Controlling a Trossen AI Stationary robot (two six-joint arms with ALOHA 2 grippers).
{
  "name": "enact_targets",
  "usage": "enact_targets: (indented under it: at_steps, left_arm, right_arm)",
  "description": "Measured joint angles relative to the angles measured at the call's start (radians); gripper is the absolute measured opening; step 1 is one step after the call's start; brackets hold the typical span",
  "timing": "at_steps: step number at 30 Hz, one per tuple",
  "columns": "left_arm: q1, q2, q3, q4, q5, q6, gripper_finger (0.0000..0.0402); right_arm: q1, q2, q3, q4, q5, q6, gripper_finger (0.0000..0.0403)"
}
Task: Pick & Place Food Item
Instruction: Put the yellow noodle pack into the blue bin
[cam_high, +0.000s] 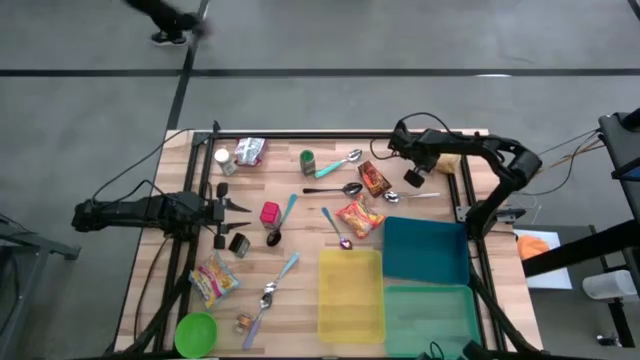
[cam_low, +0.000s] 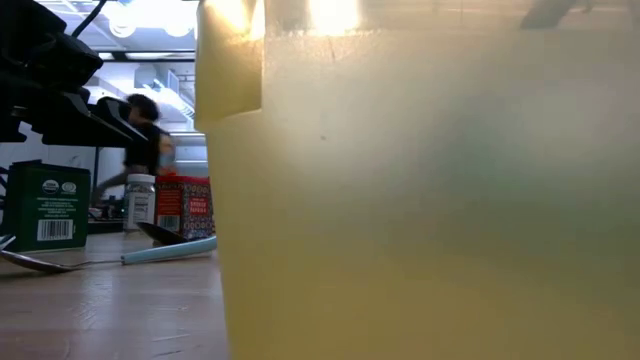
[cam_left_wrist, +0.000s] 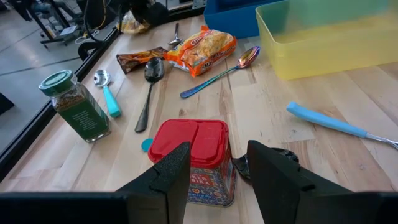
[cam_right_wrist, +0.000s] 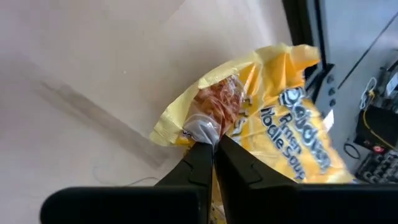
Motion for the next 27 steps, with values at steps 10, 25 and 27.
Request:
enact_targets:
  at_steps: [10,25,27]
  left_arm:
    - [0.000,0.000,0.000,0.000,0.000,0.000,0.0158]
    - [0.000,0.000,0.000,0.000,0.000,0.000,0.0158]
    - [0.000,0.000,0.000,0.000,0.000,0.000,0.0158]
  right_arm:
    - [0.001,-0.210,0.000,0.007,-0.298,0.068,0.0008]
    - [0.012,-0.483,0.000,0.018,-0.539,0.247,0.0008]
    - [0.030,-0.516,0.000,0.018,-0.555,0.294,0.0008]
